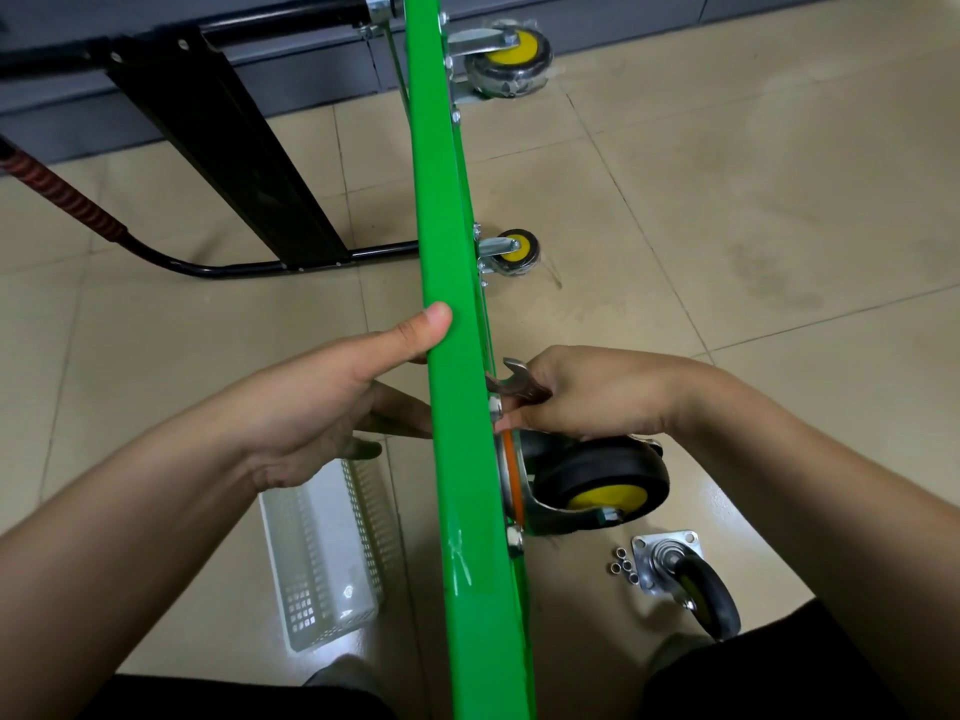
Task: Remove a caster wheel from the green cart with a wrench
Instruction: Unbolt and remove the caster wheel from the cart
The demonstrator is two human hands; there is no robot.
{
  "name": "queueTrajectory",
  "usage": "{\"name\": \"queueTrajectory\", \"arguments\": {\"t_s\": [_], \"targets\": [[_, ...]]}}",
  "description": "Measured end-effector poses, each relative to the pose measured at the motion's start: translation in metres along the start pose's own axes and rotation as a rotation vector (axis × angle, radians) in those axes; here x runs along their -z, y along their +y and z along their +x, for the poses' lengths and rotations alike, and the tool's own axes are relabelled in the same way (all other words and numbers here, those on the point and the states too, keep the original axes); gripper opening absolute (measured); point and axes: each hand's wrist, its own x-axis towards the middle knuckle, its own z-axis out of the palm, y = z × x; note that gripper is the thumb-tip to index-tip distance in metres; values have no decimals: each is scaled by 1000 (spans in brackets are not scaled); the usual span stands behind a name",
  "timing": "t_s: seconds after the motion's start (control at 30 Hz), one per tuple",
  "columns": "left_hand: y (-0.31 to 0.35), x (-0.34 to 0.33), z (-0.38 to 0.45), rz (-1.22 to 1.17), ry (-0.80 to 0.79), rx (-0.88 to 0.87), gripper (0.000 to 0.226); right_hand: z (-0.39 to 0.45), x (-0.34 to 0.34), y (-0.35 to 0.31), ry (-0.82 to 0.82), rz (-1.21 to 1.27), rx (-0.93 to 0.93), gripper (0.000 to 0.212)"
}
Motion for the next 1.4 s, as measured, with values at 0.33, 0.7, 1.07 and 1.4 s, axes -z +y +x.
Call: {"name": "queueTrajectory", "arguments": {"t_s": [0.33, 0.7, 1.07, 1.4], "targets": [[1, -2, 0, -8, 8, -9, 60, 3, -12, 4, -74, 557, -112, 17], [0, 0, 2, -8, -12, 4, 57, -2, 4, 2, 5, 89, -19, 31], [1, -2, 1, 6, 10, -25, 47, 7, -5, 11, -40, 251, -1, 19], [4, -8, -7, 84, 81, -7, 71, 7, 5, 14, -21, 179, -28, 41]]}}
